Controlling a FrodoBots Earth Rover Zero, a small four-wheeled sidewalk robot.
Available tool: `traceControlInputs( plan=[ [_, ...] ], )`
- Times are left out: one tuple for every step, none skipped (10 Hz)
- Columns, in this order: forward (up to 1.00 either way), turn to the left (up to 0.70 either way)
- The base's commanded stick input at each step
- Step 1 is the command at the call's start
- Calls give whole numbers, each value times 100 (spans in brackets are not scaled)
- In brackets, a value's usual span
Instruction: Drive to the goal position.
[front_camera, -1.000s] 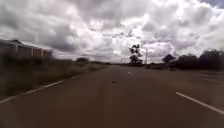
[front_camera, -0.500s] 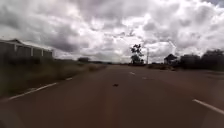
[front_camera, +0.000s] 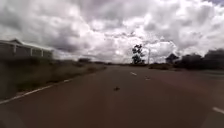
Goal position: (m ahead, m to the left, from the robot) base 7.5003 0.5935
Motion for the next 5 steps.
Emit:
traceControlInputs(
  plan=[
    [100,0],
    [100,0],
    [100,0],
    [100,0],
    [100,0]
  ],
)
